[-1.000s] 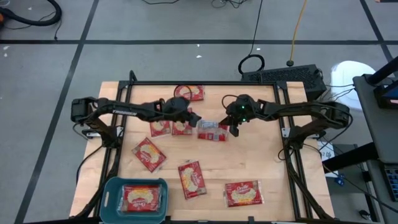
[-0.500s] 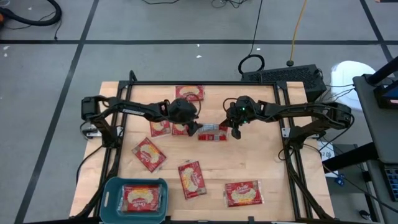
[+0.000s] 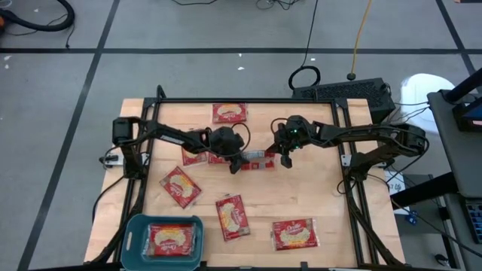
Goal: Sort popcorn bags into baskets
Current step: Put the popcorn sachet into the bin
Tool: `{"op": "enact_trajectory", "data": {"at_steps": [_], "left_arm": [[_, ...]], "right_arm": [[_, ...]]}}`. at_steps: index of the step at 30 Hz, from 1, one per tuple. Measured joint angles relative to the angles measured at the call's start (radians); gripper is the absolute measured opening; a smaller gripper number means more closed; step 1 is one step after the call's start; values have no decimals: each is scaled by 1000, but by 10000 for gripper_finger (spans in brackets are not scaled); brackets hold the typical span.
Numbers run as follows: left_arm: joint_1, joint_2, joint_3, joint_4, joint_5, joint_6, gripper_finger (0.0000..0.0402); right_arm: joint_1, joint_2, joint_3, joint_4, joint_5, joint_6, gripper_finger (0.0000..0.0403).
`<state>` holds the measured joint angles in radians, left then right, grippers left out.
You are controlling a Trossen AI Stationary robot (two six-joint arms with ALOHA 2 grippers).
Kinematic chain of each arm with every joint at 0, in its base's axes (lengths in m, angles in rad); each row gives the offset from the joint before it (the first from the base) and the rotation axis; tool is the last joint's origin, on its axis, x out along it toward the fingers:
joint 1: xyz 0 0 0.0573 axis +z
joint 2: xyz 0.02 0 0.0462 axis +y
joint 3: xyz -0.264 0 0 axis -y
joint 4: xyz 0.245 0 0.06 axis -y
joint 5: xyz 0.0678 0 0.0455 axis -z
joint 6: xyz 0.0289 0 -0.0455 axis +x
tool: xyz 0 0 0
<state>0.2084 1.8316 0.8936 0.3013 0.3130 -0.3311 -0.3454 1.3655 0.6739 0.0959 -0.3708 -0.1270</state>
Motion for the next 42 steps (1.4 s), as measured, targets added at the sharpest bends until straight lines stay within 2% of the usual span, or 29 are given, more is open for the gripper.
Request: {"op": "enact_trajectory", "data": {"at_steps": [3,5,9,14,20,24,29,32,36,40,42], "left_arm": [[-3,-10,0,22,-1,-15,46],[-2,-27,0,22,-10,-23,21],[-8,-91,-1,12,-77,16,36],[-51,-238,-1,0,-207,198,27],[-134,-405,16,-90,-474,421,21],[-179,-446,77,-247,-628,522,41],[-228,-452,182,-387,-662,571,30],[-270,-452,219,-382,-662,586,20],[-318,-453,238,-381,-669,565,27],[-368,-451,238,-384,-739,530,43],[-382,-452,238,-375,-756,497,41]], "right_arm": [[-2,-17,0,5,0,36,3],[-11,-46,0,16,-1,90,12],[-34,-144,0,7,1,204,49],[-60,-307,0,10,6,362,99],[-71,-483,1,75,118,546,147],[-85,-551,2,81,138,561,171],[-87,-541,-1,24,132,604,186],[-85,-528,0,46,101,634,187],[-85,-516,0,65,41,729,184],[-65,-523,0,80,-75,673,185],[-46,-523,0,74,-78,656,187]]}}
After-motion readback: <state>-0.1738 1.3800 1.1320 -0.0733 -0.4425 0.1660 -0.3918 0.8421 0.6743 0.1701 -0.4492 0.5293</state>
